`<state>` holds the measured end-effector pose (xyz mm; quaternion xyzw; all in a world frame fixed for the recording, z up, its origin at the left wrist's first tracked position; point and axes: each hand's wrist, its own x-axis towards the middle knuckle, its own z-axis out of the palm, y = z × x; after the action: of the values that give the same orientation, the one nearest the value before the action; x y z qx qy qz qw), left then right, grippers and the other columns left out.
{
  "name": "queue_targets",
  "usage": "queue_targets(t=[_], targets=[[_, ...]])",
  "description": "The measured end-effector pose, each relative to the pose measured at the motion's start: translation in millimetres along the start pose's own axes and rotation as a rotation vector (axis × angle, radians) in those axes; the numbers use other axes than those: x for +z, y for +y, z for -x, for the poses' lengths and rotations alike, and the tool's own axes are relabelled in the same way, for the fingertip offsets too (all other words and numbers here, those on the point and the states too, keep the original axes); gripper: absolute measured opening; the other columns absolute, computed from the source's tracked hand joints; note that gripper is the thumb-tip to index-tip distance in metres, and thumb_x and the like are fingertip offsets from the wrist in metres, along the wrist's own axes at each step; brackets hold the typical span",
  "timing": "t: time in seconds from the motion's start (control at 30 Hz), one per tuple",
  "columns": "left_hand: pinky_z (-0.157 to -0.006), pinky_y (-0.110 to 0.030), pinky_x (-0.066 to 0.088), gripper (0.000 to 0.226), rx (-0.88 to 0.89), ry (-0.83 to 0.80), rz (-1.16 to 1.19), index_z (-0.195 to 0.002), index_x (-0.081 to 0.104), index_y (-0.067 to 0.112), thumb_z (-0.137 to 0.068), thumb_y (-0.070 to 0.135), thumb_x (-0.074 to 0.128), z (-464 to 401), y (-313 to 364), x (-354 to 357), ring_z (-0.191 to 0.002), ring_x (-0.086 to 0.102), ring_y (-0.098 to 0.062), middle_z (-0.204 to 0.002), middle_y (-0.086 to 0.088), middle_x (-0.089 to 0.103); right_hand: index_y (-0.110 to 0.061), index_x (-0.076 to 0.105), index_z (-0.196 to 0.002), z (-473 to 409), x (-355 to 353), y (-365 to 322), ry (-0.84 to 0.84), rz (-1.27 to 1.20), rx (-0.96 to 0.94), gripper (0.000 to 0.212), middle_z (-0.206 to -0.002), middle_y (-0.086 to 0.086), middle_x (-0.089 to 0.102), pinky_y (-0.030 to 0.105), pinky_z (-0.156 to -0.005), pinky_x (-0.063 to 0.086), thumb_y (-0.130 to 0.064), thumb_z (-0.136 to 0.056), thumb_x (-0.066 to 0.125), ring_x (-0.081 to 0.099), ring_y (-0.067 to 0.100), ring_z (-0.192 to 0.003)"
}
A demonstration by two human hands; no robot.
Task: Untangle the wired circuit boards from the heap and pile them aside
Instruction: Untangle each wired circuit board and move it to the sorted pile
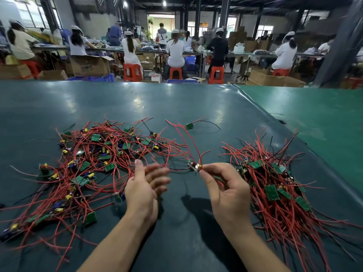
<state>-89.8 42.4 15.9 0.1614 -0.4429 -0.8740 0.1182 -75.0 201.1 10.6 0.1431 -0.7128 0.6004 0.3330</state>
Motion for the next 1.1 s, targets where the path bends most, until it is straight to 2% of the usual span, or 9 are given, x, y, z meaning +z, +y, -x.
queue_targets(t=[0.17,0.23,0.37,0.43,0.53,0.67,0.77,0.97,1.1], targets=[[-0.077,-0.029,0.060,0.029,0.066,-0.095,0.239,-0.127,0.047,0.006,-0.103,0.023,0.043,-7,2,-1,-0.102,0.070,-0.022,-0.136,-0.009,0.054,-0.024,0.068,-0.091,-6,-6,2,0.266,0.001,0.039,0.009,-0.090,-0.003,0.068,0.018,-0.073,0.051,-0.018,-0.086,0.068,0.067,0.015,-0.084],[-0.074,-0.029,0.060,0.034,0.132,-0.036,0.024,-0.126,0.048,0.002,-0.103,0.026,0.043,-7,-4,1,-0.093,0.072,-0.022,-0.127,-0.018,0.061,-0.021,0.067,-0.092,-6,-7,2,0.307,0.019,0.012,0.008,-0.091,-0.002,0.067,0.016,-0.074,0.050,-0.016,-0.087,0.068,0.066,0.013,-0.085],[-0.045,-0.023,0.049,0.028,0.468,-0.024,-0.405,-0.090,0.061,0.013,-0.097,0.039,0.053,7,-14,-4,-0.053,0.065,-0.015,-0.068,-0.010,0.072,-0.017,0.065,-0.093,-4,-6,-3,0.296,0.072,-0.090,0.009,-0.092,-0.002,0.064,0.025,-0.074,0.051,-0.010,-0.088,0.068,0.064,0.017,-0.087],[-0.049,-0.029,0.051,0.017,0.500,-0.311,-0.578,-0.094,0.064,0.023,-0.090,0.040,0.066,16,-20,-7,-0.061,0.065,-0.011,-0.077,-0.004,0.073,-0.014,0.066,-0.094,0,-2,-5,0.233,0.106,-0.127,0.010,-0.094,-0.001,0.062,0.025,-0.074,0.052,-0.006,-0.087,0.067,0.063,0.015,-0.089],[-0.072,-0.037,0.058,0.039,0.370,-0.719,-0.668,-0.120,0.059,0.032,-0.082,0.038,0.068,25,-25,-3,-0.086,0.069,-0.017,-0.104,0.000,0.072,-0.008,0.068,-0.094,5,4,-7,0.098,0.116,-0.153,0.013,-0.094,0.003,0.061,0.011,-0.078,0.048,0.001,-0.085,0.065,0.061,0.007,-0.090],[-0.064,-0.021,0.053,0.022,0.419,-0.546,-0.539,-0.108,0.066,0.016,-0.090,0.029,0.066,23,-19,1,-0.066,0.068,-0.015,-0.080,-0.003,0.073,-0.007,0.073,-0.092,4,4,-4,-0.055,0.128,-0.103,0.014,-0.092,0.000,0.066,0.020,-0.080,0.052,0.003,-0.083,0.069,0.065,0.008,-0.089],[-0.055,-0.026,0.049,0.018,0.374,-0.443,-0.504,-0.101,0.068,0.011,-0.090,0.023,0.061,21,-18,2,-0.054,0.060,-0.016,-0.069,-0.009,0.067,-0.011,0.074,-0.093,5,3,-3,-0.158,0.092,-0.073,0.020,-0.093,-0.003,0.070,0.027,-0.080,0.055,0.005,-0.081,0.071,0.069,0.012,-0.089],[-0.049,-0.025,0.044,0.019,0.262,-0.505,-0.514,-0.077,0.066,0.008,-0.081,0.024,0.055,21,-15,-3,-0.050,0.053,-0.017,-0.054,-0.007,0.058,-0.004,0.065,-0.092,-8,0,-10,0.138,-0.504,0.521,0.023,-0.076,0.012,0.074,0.022,-0.064,0.057,0.013,-0.078,0.070,0.071,0.019,-0.068],[-0.049,-0.022,0.043,0.025,0.234,-0.544,-0.462,-0.077,0.062,0.005,-0.083,0.027,0.053,23,-13,-1,-0.049,0.051,-0.020,-0.056,-0.011,0.061,0.003,0.063,-0.099,-4,2,-10,0.091,-0.535,0.781,0.021,-0.065,0.008,0.068,0.022,-0.054,0.055,-0.003,-0.082,0.073,0.067,0.018,-0.057]])
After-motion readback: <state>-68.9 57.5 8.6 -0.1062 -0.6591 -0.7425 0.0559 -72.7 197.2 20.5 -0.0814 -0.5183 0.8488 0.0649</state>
